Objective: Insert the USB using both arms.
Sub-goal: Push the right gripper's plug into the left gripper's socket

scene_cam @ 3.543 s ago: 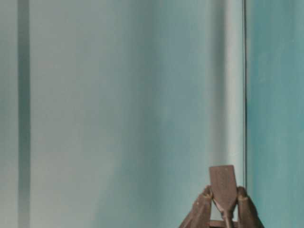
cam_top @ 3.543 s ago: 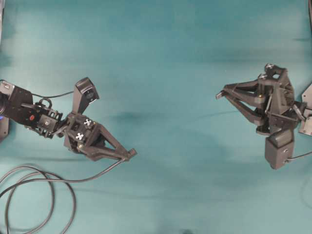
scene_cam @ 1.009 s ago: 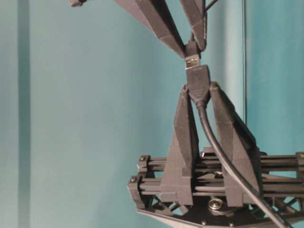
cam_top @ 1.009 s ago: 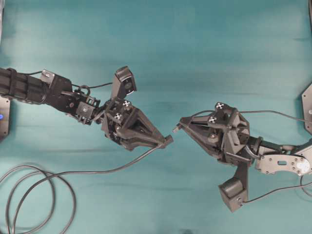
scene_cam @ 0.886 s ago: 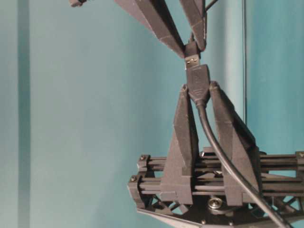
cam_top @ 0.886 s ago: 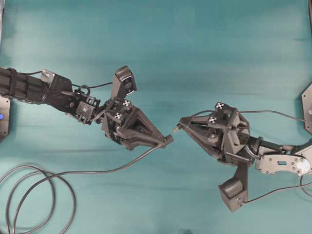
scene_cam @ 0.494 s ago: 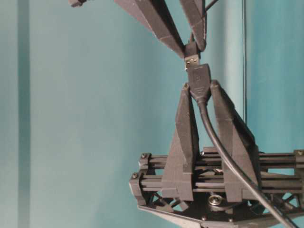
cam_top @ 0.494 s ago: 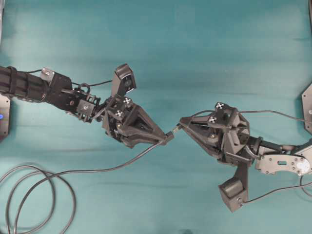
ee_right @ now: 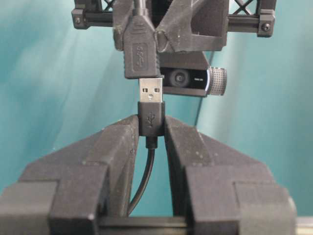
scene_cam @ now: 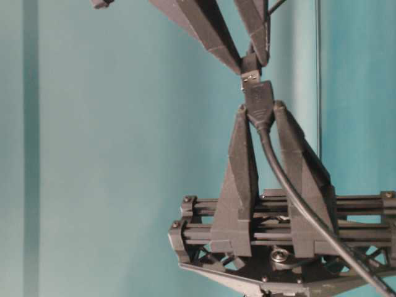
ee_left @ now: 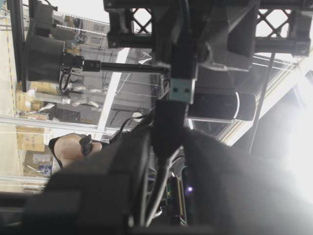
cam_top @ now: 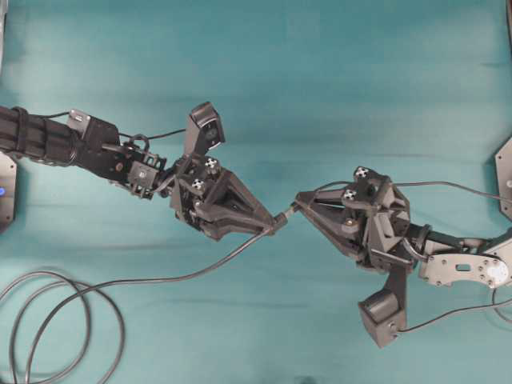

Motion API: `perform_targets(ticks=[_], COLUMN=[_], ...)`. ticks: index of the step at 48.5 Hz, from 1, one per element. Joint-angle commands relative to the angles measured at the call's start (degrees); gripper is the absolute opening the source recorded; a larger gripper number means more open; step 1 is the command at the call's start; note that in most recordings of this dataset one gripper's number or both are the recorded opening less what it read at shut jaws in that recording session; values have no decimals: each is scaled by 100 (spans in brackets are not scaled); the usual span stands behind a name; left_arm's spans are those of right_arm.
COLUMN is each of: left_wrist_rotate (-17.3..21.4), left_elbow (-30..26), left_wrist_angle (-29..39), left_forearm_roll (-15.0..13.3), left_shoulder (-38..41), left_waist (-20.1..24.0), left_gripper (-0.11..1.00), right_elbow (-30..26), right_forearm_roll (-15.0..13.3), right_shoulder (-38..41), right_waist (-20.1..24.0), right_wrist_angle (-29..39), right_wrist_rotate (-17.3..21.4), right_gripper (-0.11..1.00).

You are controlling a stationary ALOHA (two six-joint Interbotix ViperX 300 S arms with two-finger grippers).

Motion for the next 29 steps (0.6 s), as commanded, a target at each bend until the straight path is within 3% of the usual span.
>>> perform_targets(ticks=[1,29], left_wrist_rotate=[-26,-26], left_elbow=[-114,-149], left_wrist_angle=[0,70], left_forearm_roll=[-26,-26], left_shoulder=[-97,-220], left_waist=[70,176], left_gripper=[21,21], right_elbow=[-79,44], right_forearm_roll=[-53,-53], right_shoulder=[-44,-53], right_waist=[62,149], right_wrist_angle=[9,35], right_wrist_rotate=[18,105], right_gripper=[21,21])
